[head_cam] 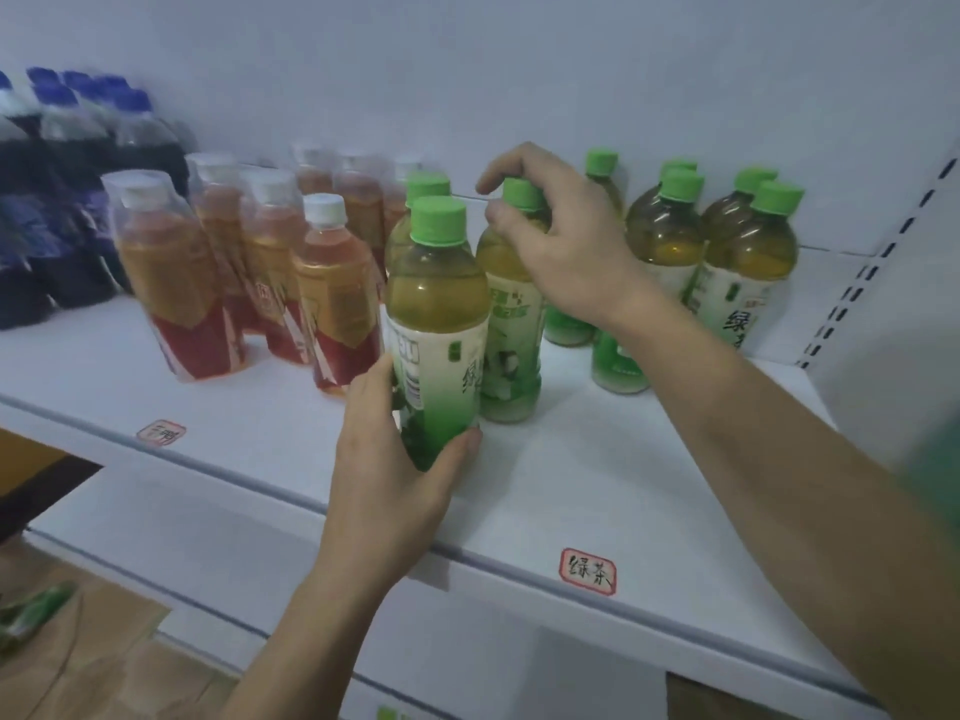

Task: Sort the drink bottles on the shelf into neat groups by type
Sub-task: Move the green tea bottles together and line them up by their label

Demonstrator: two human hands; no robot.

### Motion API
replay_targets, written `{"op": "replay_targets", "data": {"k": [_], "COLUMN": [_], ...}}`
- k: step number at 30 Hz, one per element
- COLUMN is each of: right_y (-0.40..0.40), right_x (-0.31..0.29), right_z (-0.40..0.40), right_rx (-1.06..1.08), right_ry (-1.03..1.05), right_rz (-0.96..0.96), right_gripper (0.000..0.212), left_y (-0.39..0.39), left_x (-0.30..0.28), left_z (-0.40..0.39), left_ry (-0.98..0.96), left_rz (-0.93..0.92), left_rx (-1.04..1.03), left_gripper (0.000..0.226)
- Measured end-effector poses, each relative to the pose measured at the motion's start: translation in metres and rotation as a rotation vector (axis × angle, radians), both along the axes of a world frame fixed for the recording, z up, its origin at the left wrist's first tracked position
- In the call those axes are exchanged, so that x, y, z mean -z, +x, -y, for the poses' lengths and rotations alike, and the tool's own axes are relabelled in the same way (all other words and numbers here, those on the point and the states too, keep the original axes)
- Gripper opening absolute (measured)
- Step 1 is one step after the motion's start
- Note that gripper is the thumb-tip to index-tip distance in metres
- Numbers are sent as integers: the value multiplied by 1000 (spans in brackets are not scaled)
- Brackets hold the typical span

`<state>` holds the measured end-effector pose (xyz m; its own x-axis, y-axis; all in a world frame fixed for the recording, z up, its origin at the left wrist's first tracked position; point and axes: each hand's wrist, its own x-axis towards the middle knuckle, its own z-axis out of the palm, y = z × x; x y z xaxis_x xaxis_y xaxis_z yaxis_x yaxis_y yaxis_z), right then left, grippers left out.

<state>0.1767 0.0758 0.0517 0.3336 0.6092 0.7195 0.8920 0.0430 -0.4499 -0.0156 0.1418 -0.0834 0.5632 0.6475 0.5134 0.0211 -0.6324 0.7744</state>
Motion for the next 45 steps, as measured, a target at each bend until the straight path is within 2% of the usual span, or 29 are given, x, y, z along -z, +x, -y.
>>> {"op": "replay_targets", "data": {"k": [4, 8, 11, 13, 15, 17, 19, 21, 23, 25, 27, 30, 33, 38, 42, 45], "right_y": [4, 7, 8, 10, 10, 10, 14, 20, 25, 30, 37, 46, 49, 43, 40, 42], "right_x": [-1, 0, 0, 0, -1, -3, -7, -12, -17, -21, -25, -32, -37, -35, -29, -46], "right_z": [7, 12, 12, 12, 11, 12, 16, 22, 26, 30, 35, 46, 56, 62, 63, 62], "right_rx": [-63, -104, -99, -91, -75, -57, -59, -88, -109, -91, -75, -164, -242, -193, -90, -62], "right_ry": [15, 11, 37, 58, 59, 58, 40, -8, -64, -122, -171, -260, -357, -306, -225, -350], "right_rz": [-111, -143, -154, -153, -133, -118, -108, -89, -51, 9, 50, 37, 14, 55, 108, 203], "right_gripper": [20, 19, 16, 11, 10, 20, 24, 22, 19, 13, 8, 10, 15, 11, 27, 28], "left_y": [1, 2, -3, -9, -12, -7, 6, 29, 54, 78, 97, 113, 115, 113, 115, 117], "left_x": [2, 1, 3, 2, 1, -1, -7, -16, -23, -30, -31, -21, -12, -7, -8, -7], "left_z": [1, 6, 16, 27, 40, 56, 75, 90, 98, 99, 98, 89, 77, 73, 72, 72], "left_ry": [-23, -36, 26, 124, 255, 371, 391, 322, 189, 82, 11, -151, -271, -245, -184, -187], "left_rz": [36, 60, 108, 204, 269, 269, 214, 94, -2, 8, 26, -46, -154, -93, -62, -108], "left_rx": [-25, -54, -193, -296, -339, -273, -140, -54, -80, -186, -253, -192, -72, -90, -186, -186], "left_gripper": [85, 94, 98, 82, 56, 32, 26, 43, 70, 87, 93, 94, 78, 74, 68, 75]}}
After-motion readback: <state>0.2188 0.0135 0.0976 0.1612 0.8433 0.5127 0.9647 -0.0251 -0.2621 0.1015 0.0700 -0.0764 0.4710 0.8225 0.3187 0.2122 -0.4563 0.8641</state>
